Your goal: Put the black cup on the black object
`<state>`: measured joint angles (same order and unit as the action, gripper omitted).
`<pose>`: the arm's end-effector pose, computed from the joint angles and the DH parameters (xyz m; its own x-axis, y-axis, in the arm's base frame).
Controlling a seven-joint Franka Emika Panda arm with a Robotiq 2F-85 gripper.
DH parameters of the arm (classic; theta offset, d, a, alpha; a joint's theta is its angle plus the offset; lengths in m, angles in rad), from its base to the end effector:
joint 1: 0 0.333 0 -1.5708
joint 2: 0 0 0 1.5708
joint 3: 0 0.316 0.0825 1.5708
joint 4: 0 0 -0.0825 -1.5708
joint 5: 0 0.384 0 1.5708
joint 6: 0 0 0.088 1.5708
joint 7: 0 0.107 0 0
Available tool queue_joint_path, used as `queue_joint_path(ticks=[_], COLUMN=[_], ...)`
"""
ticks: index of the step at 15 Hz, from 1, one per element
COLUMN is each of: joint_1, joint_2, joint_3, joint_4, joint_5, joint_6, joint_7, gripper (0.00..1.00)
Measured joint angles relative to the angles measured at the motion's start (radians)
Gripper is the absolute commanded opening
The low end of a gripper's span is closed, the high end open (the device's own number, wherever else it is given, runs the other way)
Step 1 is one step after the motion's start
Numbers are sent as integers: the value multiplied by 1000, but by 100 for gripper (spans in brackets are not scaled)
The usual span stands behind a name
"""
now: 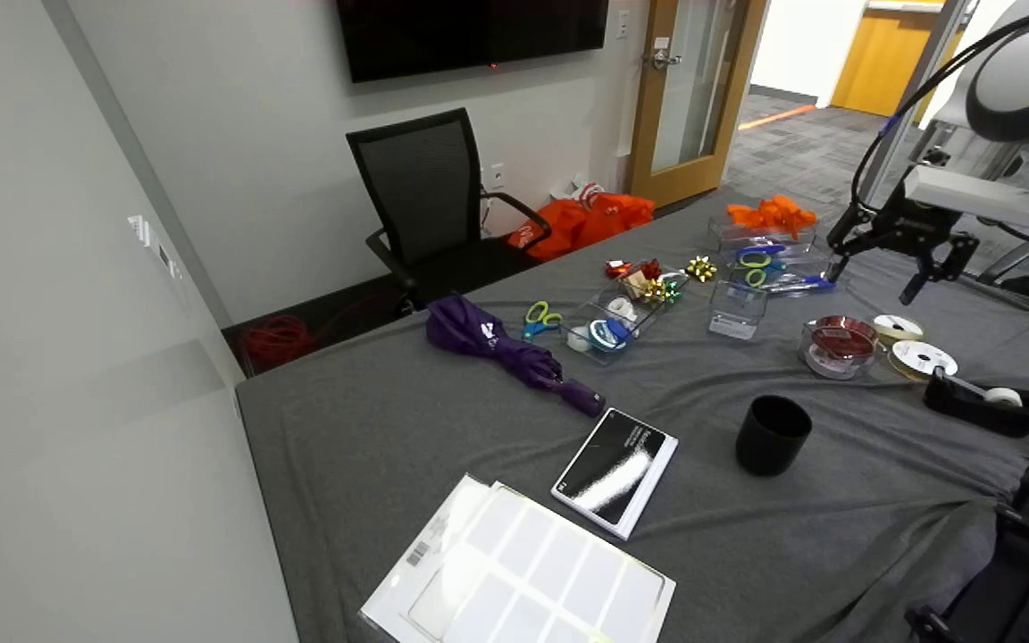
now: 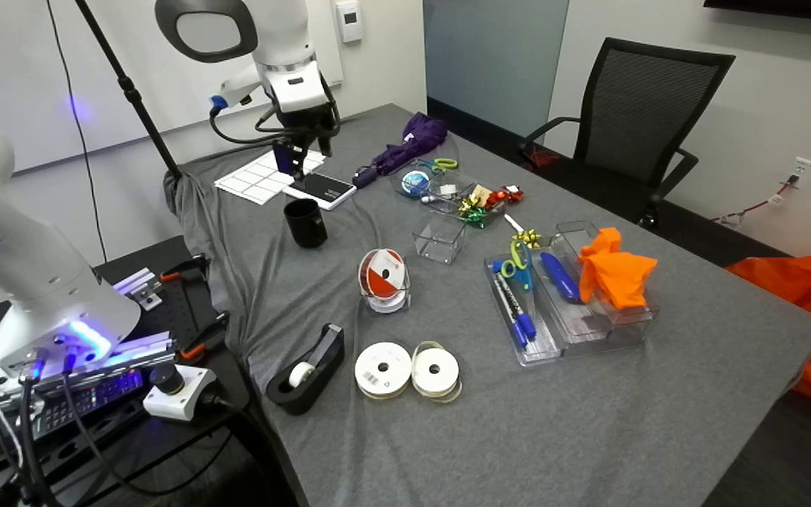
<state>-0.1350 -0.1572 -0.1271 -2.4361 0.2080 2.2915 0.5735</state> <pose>0.4523 -0.1165 0.3649 0.5678 -0.8174 -0.0973 -0.8205 -0.5525 -0.1467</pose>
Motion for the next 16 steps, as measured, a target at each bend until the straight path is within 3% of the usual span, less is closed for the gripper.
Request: queue_joint_path(ticks=[4,7,12,16], joint_1=[0,5,37,73], joint_2=[0,24,171,293], joint_3=[0,10,42,50], joint_4=[0,-9,-28,-23], joint_5=[5,41,128,113], joint_6=[2,66,231,257], joint_7=[7,45,137,249], gripper=[100,100,100,100])
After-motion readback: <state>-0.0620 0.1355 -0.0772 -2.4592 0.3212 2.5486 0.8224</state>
